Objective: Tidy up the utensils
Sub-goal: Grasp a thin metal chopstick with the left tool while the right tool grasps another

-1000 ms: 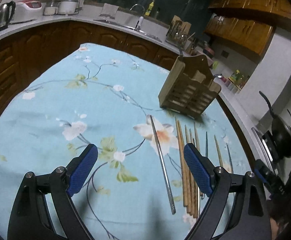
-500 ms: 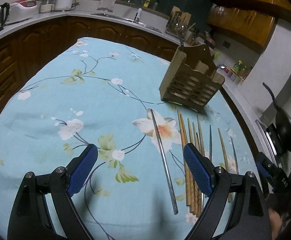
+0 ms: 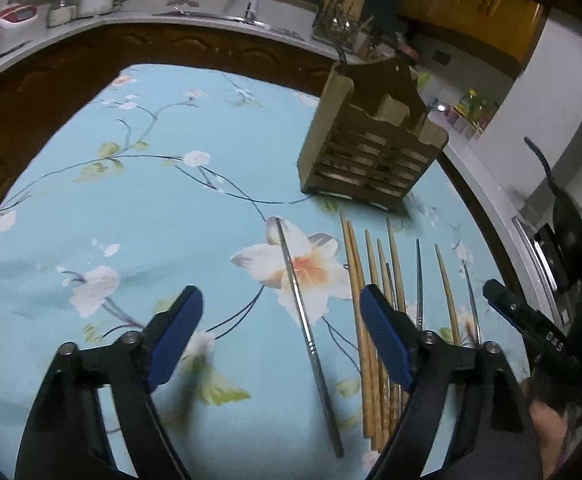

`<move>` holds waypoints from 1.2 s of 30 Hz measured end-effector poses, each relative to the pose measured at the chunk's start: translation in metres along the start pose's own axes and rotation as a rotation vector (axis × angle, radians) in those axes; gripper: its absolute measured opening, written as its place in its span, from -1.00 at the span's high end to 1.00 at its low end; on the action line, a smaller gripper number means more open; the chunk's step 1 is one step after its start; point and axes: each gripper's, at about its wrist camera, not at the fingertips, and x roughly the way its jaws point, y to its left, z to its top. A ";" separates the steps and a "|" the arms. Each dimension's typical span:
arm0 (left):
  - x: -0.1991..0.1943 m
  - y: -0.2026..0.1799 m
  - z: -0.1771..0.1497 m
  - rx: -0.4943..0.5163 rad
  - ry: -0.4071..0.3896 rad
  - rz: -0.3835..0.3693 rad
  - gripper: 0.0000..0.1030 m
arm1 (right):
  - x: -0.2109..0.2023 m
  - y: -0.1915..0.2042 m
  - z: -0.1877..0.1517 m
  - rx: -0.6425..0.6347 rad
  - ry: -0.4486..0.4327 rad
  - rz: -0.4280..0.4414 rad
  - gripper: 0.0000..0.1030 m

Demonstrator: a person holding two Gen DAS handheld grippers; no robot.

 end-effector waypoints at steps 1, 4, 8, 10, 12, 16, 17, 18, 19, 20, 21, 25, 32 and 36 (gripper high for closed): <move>0.005 -0.001 0.002 0.006 0.012 0.000 -0.36 | 0.005 0.000 0.002 -0.001 0.011 0.000 -0.25; 0.022 -0.006 0.007 0.026 0.048 -0.010 -0.14 | 0.019 0.000 0.005 0.002 0.037 -0.006 -0.17; 0.049 -0.008 0.016 0.044 0.097 -0.008 0.08 | 0.044 -0.005 0.015 0.014 0.094 -0.024 0.11; 0.062 -0.008 0.021 0.041 0.129 -0.018 0.28 | 0.059 -0.007 0.019 0.024 0.132 -0.023 0.16; 0.073 -0.008 0.025 0.044 0.160 -0.027 0.46 | 0.072 -0.010 0.023 0.028 0.154 -0.041 0.17; 0.092 -0.009 0.030 0.049 0.207 -0.023 0.61 | 0.096 -0.013 0.029 0.030 0.191 -0.079 0.35; 0.095 -0.009 0.031 0.048 0.214 -0.023 0.64 | 0.099 -0.011 0.031 0.021 0.188 -0.088 0.37; 0.097 -0.010 0.033 0.055 0.210 -0.017 0.65 | 0.102 -0.009 0.033 0.004 0.186 -0.103 0.39; 0.098 -0.010 0.034 0.058 0.212 -0.015 0.66 | 0.106 -0.007 0.035 -0.008 0.189 -0.114 0.39; 0.100 -0.011 0.036 0.059 0.214 -0.014 0.68 | 0.109 -0.004 0.036 -0.017 0.192 -0.119 0.40; 0.102 -0.013 0.036 0.065 0.213 -0.011 0.69 | 0.112 -0.001 0.038 -0.032 0.194 -0.129 0.44; 0.104 -0.019 0.035 0.097 0.200 0.014 0.89 | 0.119 0.012 0.036 -0.128 0.192 -0.203 0.69; 0.105 -0.020 0.038 0.099 0.205 -0.022 0.92 | 0.115 0.004 0.037 -0.090 0.197 -0.138 0.91; 0.087 -0.020 0.036 0.084 0.174 -0.060 0.92 | 0.099 0.005 0.037 -0.039 0.178 -0.067 0.92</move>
